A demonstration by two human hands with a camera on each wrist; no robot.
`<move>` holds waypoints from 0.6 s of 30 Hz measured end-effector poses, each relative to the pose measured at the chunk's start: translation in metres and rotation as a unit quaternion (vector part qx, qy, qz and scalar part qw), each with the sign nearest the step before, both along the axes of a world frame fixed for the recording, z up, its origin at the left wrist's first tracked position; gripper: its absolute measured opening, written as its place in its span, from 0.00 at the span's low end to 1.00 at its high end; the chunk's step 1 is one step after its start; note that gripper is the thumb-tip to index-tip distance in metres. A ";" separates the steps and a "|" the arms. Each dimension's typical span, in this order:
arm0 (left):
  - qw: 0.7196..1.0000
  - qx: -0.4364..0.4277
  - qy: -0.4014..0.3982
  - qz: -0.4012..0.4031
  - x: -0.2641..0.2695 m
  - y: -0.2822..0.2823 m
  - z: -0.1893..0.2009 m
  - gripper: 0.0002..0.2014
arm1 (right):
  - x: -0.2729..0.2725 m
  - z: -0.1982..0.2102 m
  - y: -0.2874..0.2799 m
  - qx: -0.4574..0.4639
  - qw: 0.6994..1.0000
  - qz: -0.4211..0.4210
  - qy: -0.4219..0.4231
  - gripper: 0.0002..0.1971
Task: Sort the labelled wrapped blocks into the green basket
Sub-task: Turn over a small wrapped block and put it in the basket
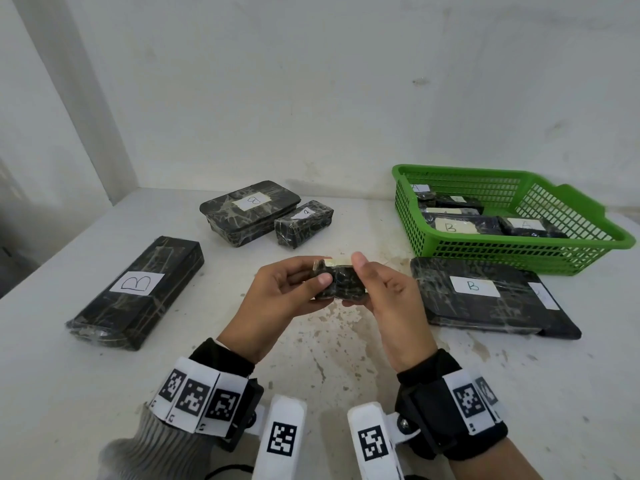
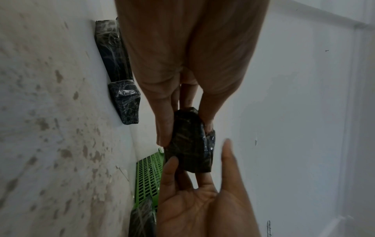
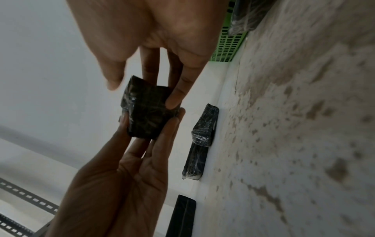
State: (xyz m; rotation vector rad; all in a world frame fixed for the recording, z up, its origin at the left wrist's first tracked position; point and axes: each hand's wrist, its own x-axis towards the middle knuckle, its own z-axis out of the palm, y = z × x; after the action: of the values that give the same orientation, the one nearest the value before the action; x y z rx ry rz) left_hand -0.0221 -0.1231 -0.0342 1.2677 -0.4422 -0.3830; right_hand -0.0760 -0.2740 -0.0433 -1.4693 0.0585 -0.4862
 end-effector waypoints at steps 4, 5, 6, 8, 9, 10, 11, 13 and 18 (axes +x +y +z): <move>1.000 -0.001 0.005 -0.012 0.000 0.002 0.001 0.21 | -0.001 0.000 -0.001 0.003 1.000 -0.005 -0.012 0.19; 1.000 0.003 0.002 -0.020 0.000 0.002 0.000 0.21 | -0.001 0.000 -0.001 0.001 1.000 -0.011 -0.013 0.17; 1.000 0.008 -0.002 -0.025 -0.001 0.001 0.000 0.22 | 0.000 0.000 -0.002 0.003 1.000 -0.015 -0.013 0.15; 0.999 0.020 -0.016 -0.031 -0.001 0.001 -0.002 0.22 | 0.000 -0.001 -0.003 0.009 1.000 -0.014 -0.007 0.14; 0.999 0.023 -0.019 -0.031 -0.001 0.001 -0.003 0.21 | 0.000 0.000 -0.003 0.008 1.000 -0.010 -0.002 0.14; 0.999 0.023 -0.019 -0.030 -0.001 0.001 -0.002 0.21 | 0.000 0.000 -0.003 0.006 1.000 -0.003 0.001 0.15; 0.999 0.021 -0.016 -0.027 -0.001 0.001 -0.002 0.21 | 0.000 0.001 -0.003 0.004 1.000 0.007 0.005 0.15; 1.000 0.011 -0.008 -0.020 0.001 0.002 -0.002 0.22 | -0.001 0.002 -0.003 -0.002 1.000 0.024 0.007 0.17; 1.000 0.000 -0.002 -0.022 0.001 0.003 -0.003 0.27 | -0.001 0.000 -0.004 -0.033 0.999 0.024 -0.018 0.18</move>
State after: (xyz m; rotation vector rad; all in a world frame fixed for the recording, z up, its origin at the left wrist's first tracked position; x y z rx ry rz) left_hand -0.0211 -0.1203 -0.0368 1.2612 -0.4729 -0.4178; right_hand -0.0766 -0.2785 -0.0438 -1.5228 -0.0206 -0.4795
